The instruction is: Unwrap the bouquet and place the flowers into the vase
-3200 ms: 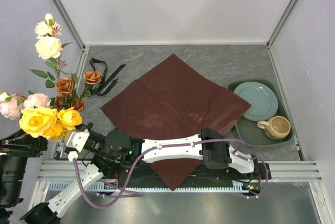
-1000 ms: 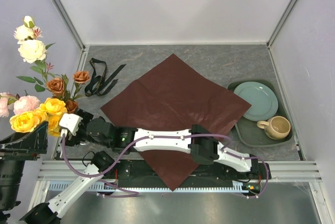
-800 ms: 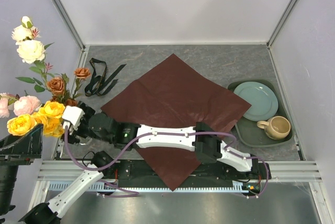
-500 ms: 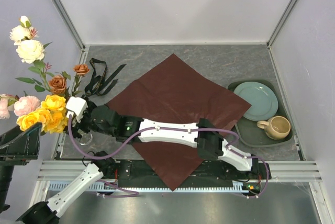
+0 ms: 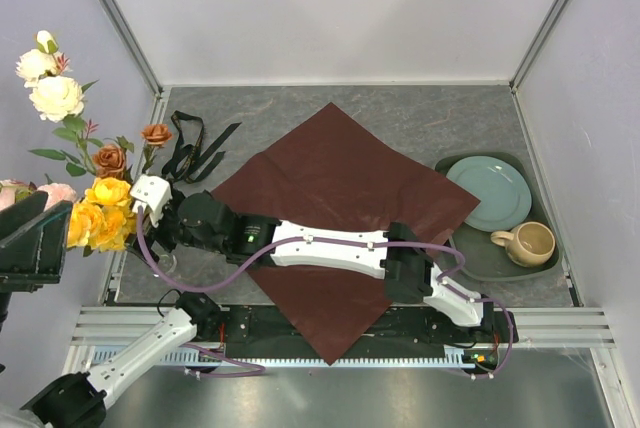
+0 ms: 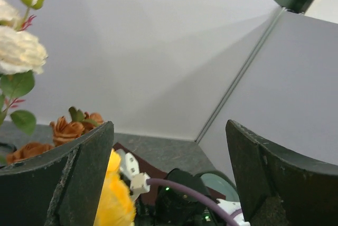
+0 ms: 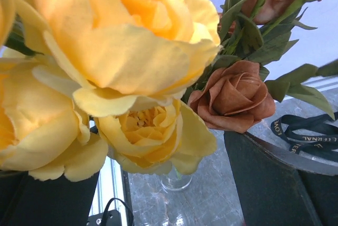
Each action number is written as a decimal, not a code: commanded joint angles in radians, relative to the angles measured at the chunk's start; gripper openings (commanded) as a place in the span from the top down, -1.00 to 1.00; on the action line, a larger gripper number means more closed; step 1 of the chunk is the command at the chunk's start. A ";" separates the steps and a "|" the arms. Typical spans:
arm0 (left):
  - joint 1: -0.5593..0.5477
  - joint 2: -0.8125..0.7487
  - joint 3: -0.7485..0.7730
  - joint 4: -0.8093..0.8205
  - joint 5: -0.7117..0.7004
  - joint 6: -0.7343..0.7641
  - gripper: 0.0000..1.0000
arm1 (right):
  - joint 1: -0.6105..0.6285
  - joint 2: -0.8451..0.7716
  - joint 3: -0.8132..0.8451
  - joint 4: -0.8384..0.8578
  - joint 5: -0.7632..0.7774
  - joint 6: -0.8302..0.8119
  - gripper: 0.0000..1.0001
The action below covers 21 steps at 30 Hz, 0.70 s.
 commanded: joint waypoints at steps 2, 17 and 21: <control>0.001 0.122 0.081 0.105 0.171 0.050 -0.84 | -0.001 -0.083 -0.004 0.001 -0.014 0.047 -0.96; 0.001 0.392 0.069 0.234 0.487 -0.036 -0.77 | -0.033 -0.285 -0.205 -0.065 0.006 0.139 -0.96; 0.001 0.426 0.015 0.297 0.513 -0.060 -0.77 | -0.053 -0.365 -0.334 -0.065 0.004 0.153 -0.96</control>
